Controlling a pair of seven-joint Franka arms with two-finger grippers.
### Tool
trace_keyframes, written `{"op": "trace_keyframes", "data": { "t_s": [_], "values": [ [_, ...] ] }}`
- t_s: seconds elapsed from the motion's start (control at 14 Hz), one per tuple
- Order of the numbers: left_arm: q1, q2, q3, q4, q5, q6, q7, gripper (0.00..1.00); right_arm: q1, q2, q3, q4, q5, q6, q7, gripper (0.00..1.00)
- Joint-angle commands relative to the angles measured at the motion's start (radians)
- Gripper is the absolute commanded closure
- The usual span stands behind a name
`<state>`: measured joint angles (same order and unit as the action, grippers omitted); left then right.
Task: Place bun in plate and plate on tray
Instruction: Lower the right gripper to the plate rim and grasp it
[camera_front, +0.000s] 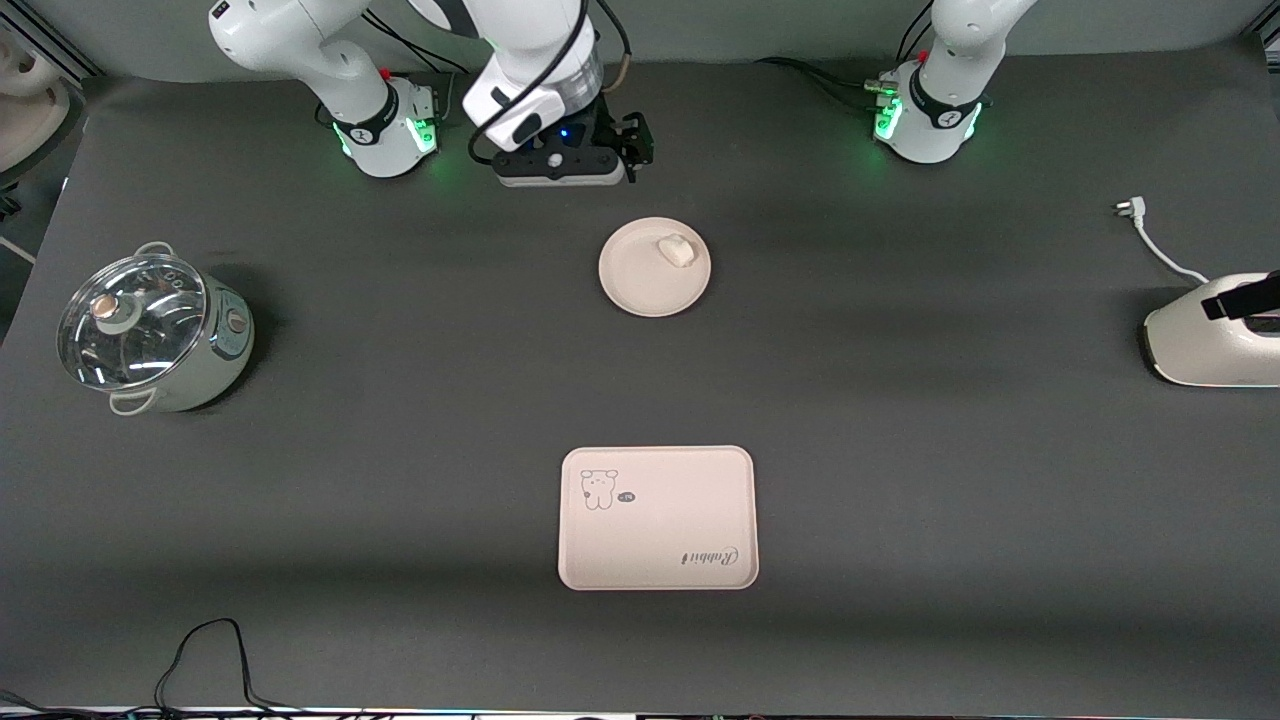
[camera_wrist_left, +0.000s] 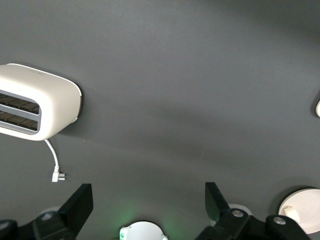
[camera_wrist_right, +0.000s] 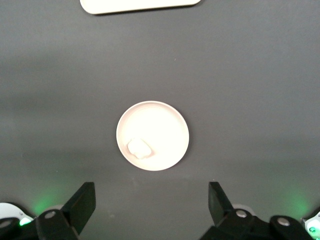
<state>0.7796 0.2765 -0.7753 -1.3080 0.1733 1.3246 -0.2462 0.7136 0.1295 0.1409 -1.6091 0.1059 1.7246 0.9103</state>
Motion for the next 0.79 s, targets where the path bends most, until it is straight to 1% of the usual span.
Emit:
{"op": "trace_keyframes", "data": {
  "t_s": [0.0,0.07,0.14,0.21,0.29,0.36,0.5,0.57,0.71],
  "values": [
    [0.009,-0.079,0.022,-0.106,-0.009,0.042,0.076,0.00,0.017,-0.091,-0.007,-0.165,0.046,0.135,0.012,0.00],
    [-0.040,-0.114,0.109,-0.131,-0.023,0.054,0.123,0.00,0.017,-0.152,-0.009,-0.301,0.099,0.264,-0.029,0.00],
    [-0.156,-0.144,0.239,-0.166,-0.043,0.083,0.154,0.00,0.014,-0.197,-0.012,-0.422,0.144,0.361,-0.087,0.00],
    [-0.268,-0.177,0.393,-0.189,-0.095,0.111,0.172,0.00,0.013,-0.226,-0.012,-0.530,0.156,0.454,-0.153,0.00],
    [-0.361,-0.201,0.504,-0.221,-0.124,0.133,0.195,0.00,0.013,-0.235,-0.012,-0.611,0.158,0.536,-0.186,0.00],
    [-0.423,-0.235,0.569,-0.267,-0.127,0.159,0.203,0.00,0.013,-0.223,-0.012,-0.658,0.158,0.596,-0.198,0.00],
    [-0.529,-0.313,0.660,-0.373,-0.132,0.214,0.205,0.00,0.013,-0.170,-0.012,-0.712,0.158,0.695,-0.235,0.00],
    [-0.580,-0.339,0.697,-0.408,-0.133,0.225,0.205,0.00,0.015,-0.131,-0.012,-0.727,0.158,0.757,-0.241,0.00],
    [-0.660,-0.367,0.728,-0.439,-0.133,0.213,0.205,0.00,0.021,-0.038,-0.012,-0.730,0.156,0.860,-0.241,0.00]
  ]
}}
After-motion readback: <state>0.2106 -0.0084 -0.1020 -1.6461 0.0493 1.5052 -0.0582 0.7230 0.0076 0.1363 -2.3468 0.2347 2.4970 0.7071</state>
